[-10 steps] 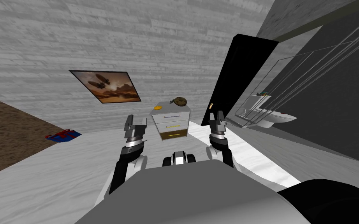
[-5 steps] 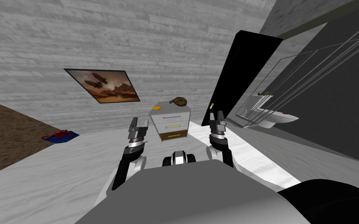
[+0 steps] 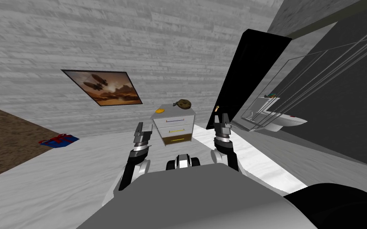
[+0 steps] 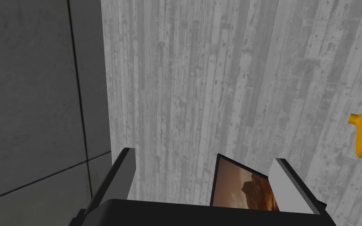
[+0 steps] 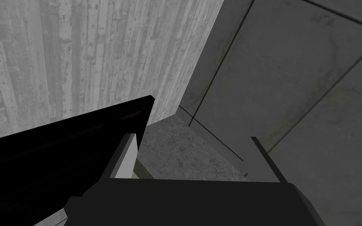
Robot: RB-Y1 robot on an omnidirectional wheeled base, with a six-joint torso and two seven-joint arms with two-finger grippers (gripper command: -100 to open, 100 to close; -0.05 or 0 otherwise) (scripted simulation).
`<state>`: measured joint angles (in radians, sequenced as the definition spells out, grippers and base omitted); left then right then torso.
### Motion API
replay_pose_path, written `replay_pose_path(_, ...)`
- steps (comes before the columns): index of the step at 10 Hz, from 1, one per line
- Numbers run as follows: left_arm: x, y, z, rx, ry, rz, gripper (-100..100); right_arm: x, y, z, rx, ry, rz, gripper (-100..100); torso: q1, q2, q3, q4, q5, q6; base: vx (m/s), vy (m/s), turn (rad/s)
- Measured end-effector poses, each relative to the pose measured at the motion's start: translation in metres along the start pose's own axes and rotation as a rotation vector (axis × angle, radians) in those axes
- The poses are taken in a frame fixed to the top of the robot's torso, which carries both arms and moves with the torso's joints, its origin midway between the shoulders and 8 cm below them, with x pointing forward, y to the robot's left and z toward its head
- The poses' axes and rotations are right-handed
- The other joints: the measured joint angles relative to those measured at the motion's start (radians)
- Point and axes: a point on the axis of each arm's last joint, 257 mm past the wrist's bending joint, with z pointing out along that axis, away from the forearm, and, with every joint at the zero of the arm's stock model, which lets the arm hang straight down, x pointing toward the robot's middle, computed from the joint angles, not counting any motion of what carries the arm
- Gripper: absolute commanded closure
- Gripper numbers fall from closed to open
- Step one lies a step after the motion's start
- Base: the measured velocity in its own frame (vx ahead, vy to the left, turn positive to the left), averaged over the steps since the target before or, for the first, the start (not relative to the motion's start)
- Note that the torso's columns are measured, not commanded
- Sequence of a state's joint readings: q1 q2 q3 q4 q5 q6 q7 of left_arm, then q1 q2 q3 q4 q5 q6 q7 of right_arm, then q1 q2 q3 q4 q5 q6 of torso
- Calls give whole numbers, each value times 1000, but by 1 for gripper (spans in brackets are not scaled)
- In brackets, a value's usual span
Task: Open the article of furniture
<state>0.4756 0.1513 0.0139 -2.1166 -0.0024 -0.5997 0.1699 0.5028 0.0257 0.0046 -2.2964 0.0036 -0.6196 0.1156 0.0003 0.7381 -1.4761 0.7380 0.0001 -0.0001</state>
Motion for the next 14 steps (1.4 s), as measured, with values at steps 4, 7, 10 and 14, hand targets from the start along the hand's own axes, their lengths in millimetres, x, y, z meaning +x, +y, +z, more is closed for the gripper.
replay_pose_path(4,-6,23,-14,-10,5,12,-100,0,0,0,0,0,0,0,-1,-1,0,0,0,0,62,-10,-4)
replay_pose_path(7,-13,36,-23,-8,8,21,-100,0,0,0,0,0,0,0,0,1,1,0,0,0,54,-7,-3)
replay_pose_path(10,-19,49,-34,-14,8,29,-100,0,0,0,0,0,0,0,-1,0,0,0,0,0,56,-12,-4)
replay_pose_path(14,-26,67,-49,-15,7,41,-100,0,0,0,0,0,0,0,-1,-2,-1,0,0,0,70,-17,-5)
